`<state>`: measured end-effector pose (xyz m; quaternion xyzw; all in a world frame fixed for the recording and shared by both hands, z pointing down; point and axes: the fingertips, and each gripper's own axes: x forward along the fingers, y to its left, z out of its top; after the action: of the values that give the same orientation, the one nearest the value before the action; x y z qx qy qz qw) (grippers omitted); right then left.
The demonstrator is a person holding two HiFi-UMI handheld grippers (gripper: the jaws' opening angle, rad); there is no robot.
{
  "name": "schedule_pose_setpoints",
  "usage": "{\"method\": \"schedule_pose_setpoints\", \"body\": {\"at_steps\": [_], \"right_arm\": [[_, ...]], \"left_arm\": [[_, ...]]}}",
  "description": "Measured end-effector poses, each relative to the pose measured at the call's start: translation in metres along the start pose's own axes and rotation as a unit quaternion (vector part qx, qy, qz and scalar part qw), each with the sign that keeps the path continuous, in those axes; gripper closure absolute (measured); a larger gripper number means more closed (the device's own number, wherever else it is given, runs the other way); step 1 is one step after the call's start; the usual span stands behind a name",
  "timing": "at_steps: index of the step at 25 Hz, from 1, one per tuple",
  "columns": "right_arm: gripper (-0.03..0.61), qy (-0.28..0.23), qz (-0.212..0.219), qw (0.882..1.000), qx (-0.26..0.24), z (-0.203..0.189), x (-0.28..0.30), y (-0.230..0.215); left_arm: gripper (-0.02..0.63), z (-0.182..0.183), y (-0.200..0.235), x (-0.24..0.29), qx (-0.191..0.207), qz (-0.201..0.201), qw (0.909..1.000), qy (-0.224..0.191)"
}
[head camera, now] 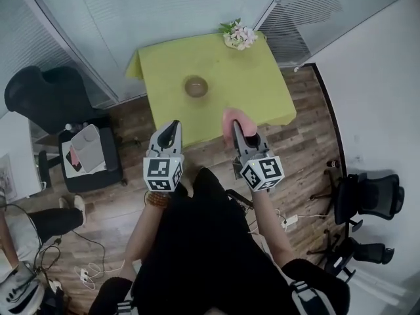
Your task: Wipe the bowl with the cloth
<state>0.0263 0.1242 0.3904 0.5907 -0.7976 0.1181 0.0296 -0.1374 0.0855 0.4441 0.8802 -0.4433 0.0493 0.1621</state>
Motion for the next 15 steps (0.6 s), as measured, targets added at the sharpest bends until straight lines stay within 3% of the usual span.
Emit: {"method": "schedule_pose_setpoints", "body": {"at_steps": [11,15], "right_arm": [[0.545,0.025,0.061,0.998,0.023,-0.007,0.124,-0.096],[0.545,0.030,0.086,0.996,-0.007,0.001,0.168,-0.132]], "left_arm": [[0.595,-0.017,0.030,0.087,0.015,0.068,0.9961,0.055],[0.595,-0.014,0.038,0.117,0.021,0.076,0.9949,0.063]]}}
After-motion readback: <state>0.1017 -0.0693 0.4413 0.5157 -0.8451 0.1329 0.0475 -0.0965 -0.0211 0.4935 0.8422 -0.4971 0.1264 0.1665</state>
